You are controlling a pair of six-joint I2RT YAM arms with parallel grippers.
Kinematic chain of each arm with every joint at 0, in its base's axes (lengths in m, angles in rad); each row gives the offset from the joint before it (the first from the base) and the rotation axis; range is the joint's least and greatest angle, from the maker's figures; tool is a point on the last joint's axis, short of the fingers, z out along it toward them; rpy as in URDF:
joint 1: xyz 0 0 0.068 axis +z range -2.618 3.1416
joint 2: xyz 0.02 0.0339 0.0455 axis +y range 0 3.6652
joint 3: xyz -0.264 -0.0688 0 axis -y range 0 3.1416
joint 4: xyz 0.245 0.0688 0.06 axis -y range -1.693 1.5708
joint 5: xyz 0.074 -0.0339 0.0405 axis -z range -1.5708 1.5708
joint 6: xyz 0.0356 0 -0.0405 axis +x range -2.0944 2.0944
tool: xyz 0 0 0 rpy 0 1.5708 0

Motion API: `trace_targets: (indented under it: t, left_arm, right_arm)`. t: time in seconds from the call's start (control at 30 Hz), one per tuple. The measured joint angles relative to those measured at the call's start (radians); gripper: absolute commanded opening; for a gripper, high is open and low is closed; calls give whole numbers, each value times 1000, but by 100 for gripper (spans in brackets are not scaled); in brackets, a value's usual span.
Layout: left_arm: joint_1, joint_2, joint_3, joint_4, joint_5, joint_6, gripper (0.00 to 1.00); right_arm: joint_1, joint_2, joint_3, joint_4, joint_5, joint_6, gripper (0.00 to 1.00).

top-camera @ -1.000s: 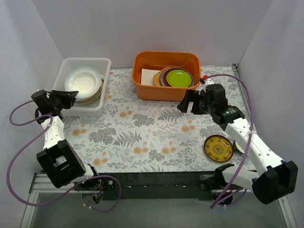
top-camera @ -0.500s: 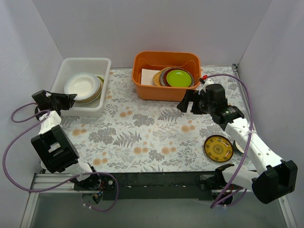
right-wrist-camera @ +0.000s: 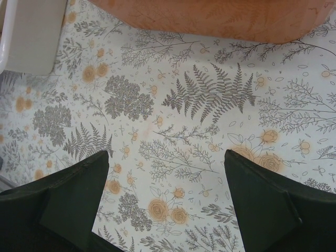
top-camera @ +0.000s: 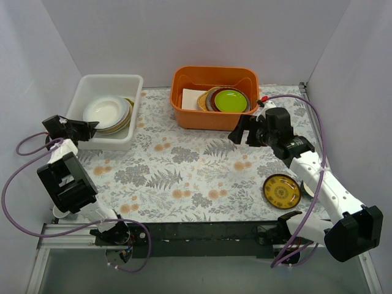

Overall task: Place the plates into the plastic bin on the countertop
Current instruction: Place the plate in the plastic bin.

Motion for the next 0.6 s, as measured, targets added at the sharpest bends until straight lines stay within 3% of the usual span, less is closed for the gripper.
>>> trace_targets:
  t: [0.6]
  left_arm:
    - [0, 55, 22, 30, -2, 1, 0]
  right_arm:
    - [0, 15, -15, 9, 0, 2, 98]
